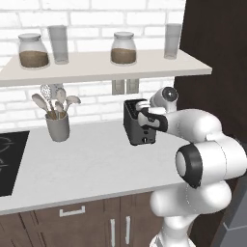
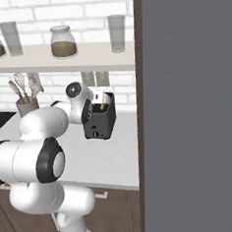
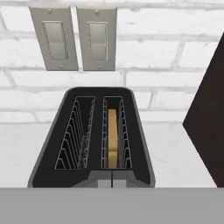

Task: Start the toaster. Once the lever pops up, take the bread to the plate on the dining counter.

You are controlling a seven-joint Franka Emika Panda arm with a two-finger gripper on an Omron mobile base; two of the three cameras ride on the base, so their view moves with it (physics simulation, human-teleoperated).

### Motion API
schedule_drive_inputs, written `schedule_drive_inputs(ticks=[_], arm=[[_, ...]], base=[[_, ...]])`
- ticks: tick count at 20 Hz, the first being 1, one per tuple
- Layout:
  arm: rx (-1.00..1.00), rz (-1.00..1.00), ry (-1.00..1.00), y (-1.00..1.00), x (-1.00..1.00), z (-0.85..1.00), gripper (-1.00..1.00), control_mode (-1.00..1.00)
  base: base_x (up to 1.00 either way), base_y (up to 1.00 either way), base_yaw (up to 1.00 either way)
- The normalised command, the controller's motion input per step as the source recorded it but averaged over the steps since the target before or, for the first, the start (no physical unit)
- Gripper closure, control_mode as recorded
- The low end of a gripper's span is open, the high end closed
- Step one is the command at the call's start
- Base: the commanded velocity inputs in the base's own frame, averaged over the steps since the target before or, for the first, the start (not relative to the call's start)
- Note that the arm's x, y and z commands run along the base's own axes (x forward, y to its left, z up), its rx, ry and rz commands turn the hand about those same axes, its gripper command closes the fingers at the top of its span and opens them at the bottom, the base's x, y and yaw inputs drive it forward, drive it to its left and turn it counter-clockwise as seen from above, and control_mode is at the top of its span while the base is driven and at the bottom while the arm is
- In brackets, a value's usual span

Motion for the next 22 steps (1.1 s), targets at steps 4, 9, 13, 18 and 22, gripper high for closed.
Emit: schedule_drive_inputs(ticks=[4, 9, 13, 18, 22], arm=[[0.00, 0.00, -0.01, -0.06, 0.27, 0.00, 1.00, -1.00], [0.00, 0.00, 0.00, -0.04, 0.19, -0.01, 1.00, -1.00], [0.00, 0.00, -0.01, -0.01, 0.06, 0.00, -1.00, -1.00], [0.00, 0.00, -0.02, 0.00, 0.00, 0.00, -1.00, -1.00], [0.00, 0.00, -0.01, 0.00, 0.00, 0.00, -1.00, -1.00]], base=[[0.00, 0.00, 0.00], [0.00, 0.00, 0.00], [0.00, 0.00, 0.00], [0.00, 0.00, 0.00], [0.00, 0.00, 0.00]])
